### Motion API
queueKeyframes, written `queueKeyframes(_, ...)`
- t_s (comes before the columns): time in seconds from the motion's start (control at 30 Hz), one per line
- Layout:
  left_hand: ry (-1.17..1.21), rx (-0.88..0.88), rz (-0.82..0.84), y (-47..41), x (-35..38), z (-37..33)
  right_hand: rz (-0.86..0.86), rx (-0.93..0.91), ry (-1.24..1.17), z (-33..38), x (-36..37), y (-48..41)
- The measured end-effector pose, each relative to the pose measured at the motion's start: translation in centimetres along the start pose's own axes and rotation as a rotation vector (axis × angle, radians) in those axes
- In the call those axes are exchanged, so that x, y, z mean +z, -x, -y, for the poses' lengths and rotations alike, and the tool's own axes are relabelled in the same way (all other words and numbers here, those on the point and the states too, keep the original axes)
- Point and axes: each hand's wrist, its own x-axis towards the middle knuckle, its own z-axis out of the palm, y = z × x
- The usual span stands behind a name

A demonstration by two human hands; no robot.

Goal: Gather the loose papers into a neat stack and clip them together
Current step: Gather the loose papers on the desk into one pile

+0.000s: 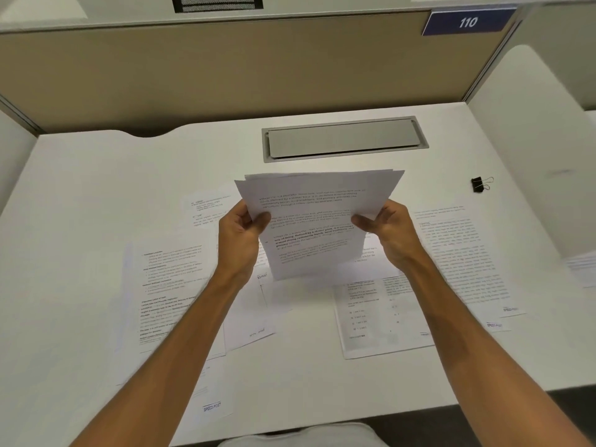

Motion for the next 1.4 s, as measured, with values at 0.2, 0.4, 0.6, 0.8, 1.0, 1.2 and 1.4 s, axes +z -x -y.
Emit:
queueKeyframes(0.2,0.014,0.025,0.12,0.0,-0.3,-1.5,-0.049,0.009,0.018,0.2,-0.1,0.3)
queueKeyframes(0.4,-0.117,-0.141,0.167,0.3,-0.2,2.0,-0.052,0.012,0.003,-0.5,0.3,0.5)
queueKeyframes(0.6,-0.217,-0.207,0.123,1.5,1.0,4.6,-0.024,0.097,0.032,-2.2,1.4,1.1)
queueKeyframes(0.8,-0.266,-0.163,0.016,1.9,1.6,4.8,-0.083,0.096,0.024,-2.5,1.5,1.5)
queueKeyframes(1.0,-0.328,-0.16,-0.013,3.0,2.4,5.2,-0.052,0.14,0.094,-3.4,1.4,2.4)
queueKeyframes(1.2,-0.346,-0.041,-0.067,2.4,3.7,4.6,-0.133,0.123,0.151,-2.4,-0.2,1.5)
queueKeyframes(1.4,-0.404,-0.211,-0.053,0.4,6.8,6.0,-0.227,0.299,0.382,-3.5,-2.8,-0.5)
